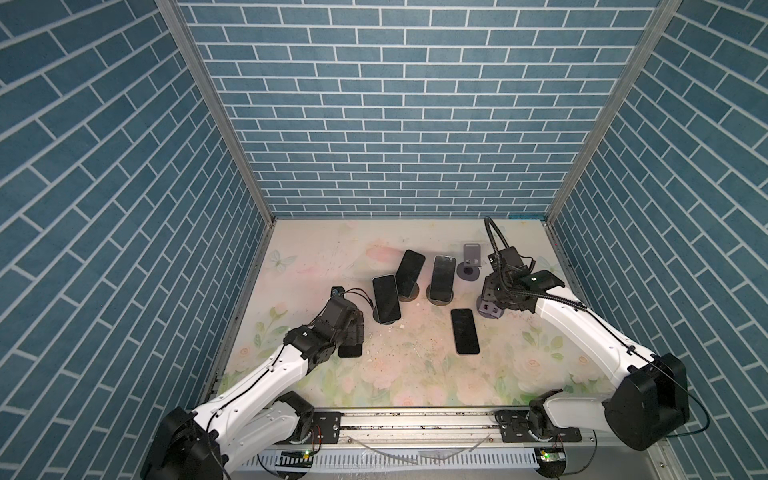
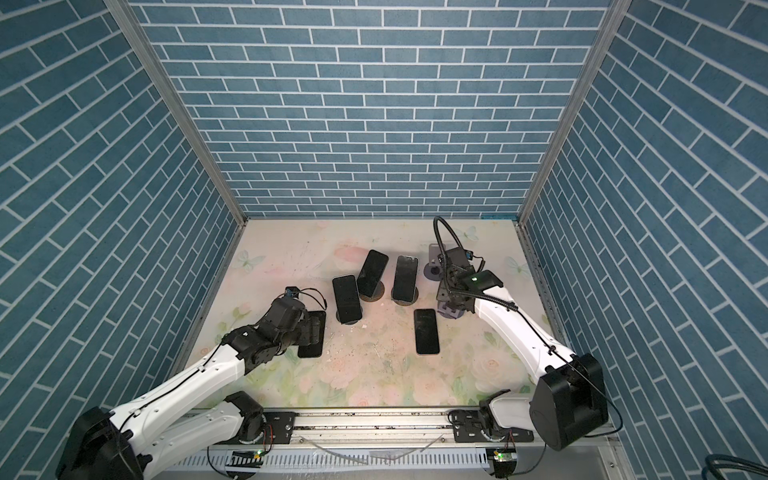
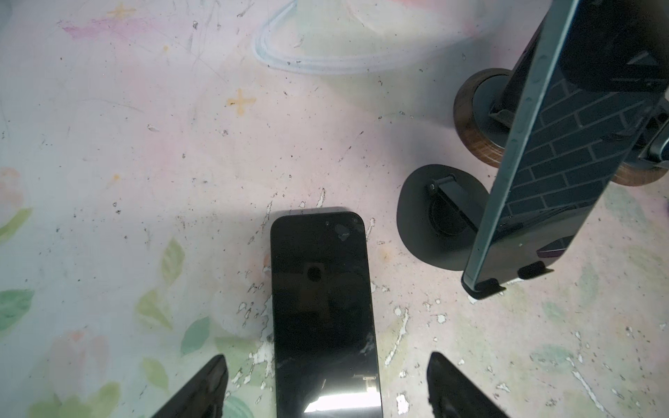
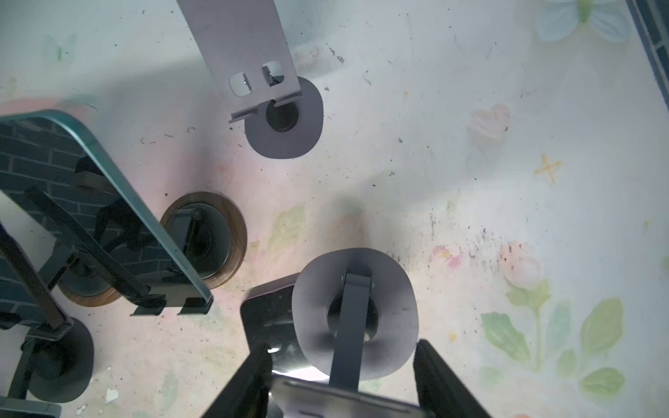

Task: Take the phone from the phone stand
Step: 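Carry the grey stand with the right gripper toward the other empty stand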

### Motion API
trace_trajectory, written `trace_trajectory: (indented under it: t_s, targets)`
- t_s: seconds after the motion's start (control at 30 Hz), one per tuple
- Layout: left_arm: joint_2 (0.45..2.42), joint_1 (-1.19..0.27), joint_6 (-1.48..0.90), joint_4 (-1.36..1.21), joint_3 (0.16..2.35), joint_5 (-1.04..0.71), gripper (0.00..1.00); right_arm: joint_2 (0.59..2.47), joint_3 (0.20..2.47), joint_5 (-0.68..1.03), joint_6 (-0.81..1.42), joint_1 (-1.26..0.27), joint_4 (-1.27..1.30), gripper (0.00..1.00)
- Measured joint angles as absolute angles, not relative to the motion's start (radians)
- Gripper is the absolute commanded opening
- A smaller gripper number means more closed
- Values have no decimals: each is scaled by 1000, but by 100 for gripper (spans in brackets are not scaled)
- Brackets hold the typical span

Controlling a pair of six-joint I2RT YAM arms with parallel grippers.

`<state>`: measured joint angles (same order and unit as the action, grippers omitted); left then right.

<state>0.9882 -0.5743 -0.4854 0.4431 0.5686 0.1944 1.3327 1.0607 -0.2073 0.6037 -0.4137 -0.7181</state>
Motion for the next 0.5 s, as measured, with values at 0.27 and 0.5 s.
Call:
trace_trajectory:
  t_s: [0.27,0.5]
  targets:
    - [994,-574,-485,452,587,209,87,1521,1076,-116,437,-251,-664,50]
    - [995,-574,-480,474,620,234,87,1683,1228,-45,289,-152,-608,51]
